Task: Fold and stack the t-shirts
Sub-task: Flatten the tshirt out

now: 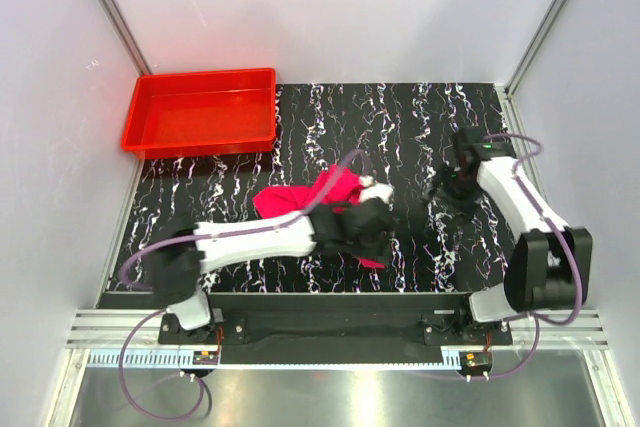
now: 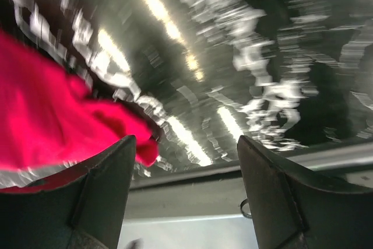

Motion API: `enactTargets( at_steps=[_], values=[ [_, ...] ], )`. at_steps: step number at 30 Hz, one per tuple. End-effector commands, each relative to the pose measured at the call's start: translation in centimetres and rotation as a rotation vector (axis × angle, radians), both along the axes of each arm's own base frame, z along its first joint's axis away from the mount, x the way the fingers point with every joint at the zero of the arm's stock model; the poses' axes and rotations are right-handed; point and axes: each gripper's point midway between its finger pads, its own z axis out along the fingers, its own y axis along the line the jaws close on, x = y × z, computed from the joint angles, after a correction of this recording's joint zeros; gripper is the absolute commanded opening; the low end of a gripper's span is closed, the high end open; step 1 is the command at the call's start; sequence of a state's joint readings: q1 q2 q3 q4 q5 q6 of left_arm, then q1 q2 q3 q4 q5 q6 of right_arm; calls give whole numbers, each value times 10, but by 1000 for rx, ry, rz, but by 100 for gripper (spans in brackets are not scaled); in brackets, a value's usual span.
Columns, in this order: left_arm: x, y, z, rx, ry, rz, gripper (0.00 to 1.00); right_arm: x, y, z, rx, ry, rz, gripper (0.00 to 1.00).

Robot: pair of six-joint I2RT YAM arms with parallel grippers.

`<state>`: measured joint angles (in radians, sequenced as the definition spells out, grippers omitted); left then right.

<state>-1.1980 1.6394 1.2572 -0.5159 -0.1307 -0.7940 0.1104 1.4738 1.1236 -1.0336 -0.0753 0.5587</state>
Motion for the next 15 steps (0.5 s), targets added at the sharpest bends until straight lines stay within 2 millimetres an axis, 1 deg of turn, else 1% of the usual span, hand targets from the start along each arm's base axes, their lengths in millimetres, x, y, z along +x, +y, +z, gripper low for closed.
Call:
enactTargets(
  at_steps=[1, 2, 3, 4, 5, 6, 7, 10, 11, 15],
  values=[
    [4, -31, 6, 49, -83, 62, 62, 1, -49, 41, -132, -118, -159, 78],
    [7, -41, 11, 43, -97, 71, 63, 1, -54, 45, -146, -129, -169, 78],
    [3, -37, 3, 99, -87, 80, 64, 0, -57, 50, -158, -148, -171, 79],
    [7, -34, -20, 170, -72, 127, 63, -1, -56, 55, -156, -154, -166, 79],
    [10, -38, -16, 180, -76, 143, 63, -2, -63, 57, -151, -154, -198, 79],
    [8, -34, -26, 229, -63, 144, 62, -3, -60, 62, -133, -165, -198, 80],
    [5, -35, -39, 255, -44, 142, 61, -4, -58, 63, -123, -171, -200, 80],
    [1, -37, -49, 283, -23, 155, 60, -8, -53, 66, -93, -185, -203, 82],
    [2, -35, -57, 305, -21, 164, 57, -9, -52, 66, -89, -184, -200, 82],
    [2, -29, -72, 356, -12, 178, 54, -14, -51, 68, -81, -201, -196, 84]
  ],
)
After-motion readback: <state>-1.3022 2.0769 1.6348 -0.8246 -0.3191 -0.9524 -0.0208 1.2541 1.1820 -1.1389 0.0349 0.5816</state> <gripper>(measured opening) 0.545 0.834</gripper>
